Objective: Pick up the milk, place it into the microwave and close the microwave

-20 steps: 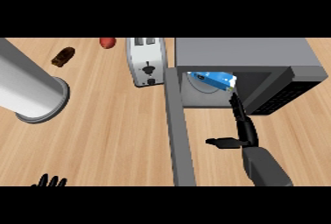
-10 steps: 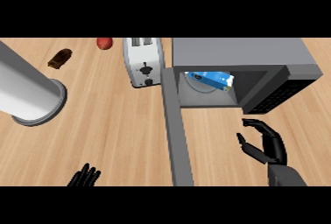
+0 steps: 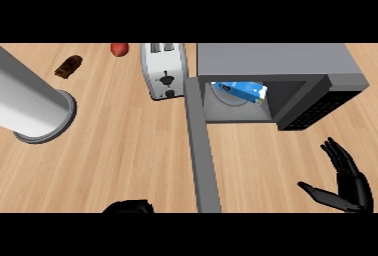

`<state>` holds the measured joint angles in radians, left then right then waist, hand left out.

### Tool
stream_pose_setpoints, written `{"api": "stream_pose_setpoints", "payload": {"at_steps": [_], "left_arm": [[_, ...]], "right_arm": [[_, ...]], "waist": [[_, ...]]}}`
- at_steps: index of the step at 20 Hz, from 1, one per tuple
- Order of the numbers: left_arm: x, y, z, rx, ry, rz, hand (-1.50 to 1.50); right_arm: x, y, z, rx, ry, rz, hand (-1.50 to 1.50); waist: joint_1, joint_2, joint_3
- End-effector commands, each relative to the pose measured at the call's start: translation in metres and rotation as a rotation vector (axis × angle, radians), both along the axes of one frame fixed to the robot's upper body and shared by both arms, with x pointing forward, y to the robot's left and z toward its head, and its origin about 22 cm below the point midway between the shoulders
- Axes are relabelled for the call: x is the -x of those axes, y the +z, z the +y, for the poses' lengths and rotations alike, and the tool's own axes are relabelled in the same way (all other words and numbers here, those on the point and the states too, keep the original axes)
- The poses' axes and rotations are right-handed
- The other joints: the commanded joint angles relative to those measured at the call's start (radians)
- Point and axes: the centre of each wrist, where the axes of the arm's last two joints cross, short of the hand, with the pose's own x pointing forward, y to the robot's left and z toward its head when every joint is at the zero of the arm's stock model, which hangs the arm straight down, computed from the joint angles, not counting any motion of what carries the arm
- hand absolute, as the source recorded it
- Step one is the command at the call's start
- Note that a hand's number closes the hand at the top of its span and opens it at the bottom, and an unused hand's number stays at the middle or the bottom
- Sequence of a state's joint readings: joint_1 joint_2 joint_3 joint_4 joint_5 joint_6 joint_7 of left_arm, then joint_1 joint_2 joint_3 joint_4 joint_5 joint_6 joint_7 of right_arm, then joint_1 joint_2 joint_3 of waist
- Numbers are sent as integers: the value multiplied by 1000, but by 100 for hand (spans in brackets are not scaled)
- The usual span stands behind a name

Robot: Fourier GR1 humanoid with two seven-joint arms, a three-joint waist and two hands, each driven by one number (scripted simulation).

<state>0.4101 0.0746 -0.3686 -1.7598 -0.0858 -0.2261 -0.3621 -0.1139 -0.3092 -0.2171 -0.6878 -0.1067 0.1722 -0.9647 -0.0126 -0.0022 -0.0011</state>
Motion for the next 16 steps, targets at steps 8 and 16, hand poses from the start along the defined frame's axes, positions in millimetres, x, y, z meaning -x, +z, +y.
{"api": "stream_pose_setpoints", "payload": {"at_steps": [8, 16], "left_arm": [[-67, -2, -50, -127, -12, -44, 150], [-81, -30, -88, -358, -389, 155, 150]], "right_arm": [[38, 6, -52, -23, -29, -22, -150], [38, 25, -68, -54, 12, -47, -150]], "waist": [[10, 4, 2], [-17, 7, 2]]}}
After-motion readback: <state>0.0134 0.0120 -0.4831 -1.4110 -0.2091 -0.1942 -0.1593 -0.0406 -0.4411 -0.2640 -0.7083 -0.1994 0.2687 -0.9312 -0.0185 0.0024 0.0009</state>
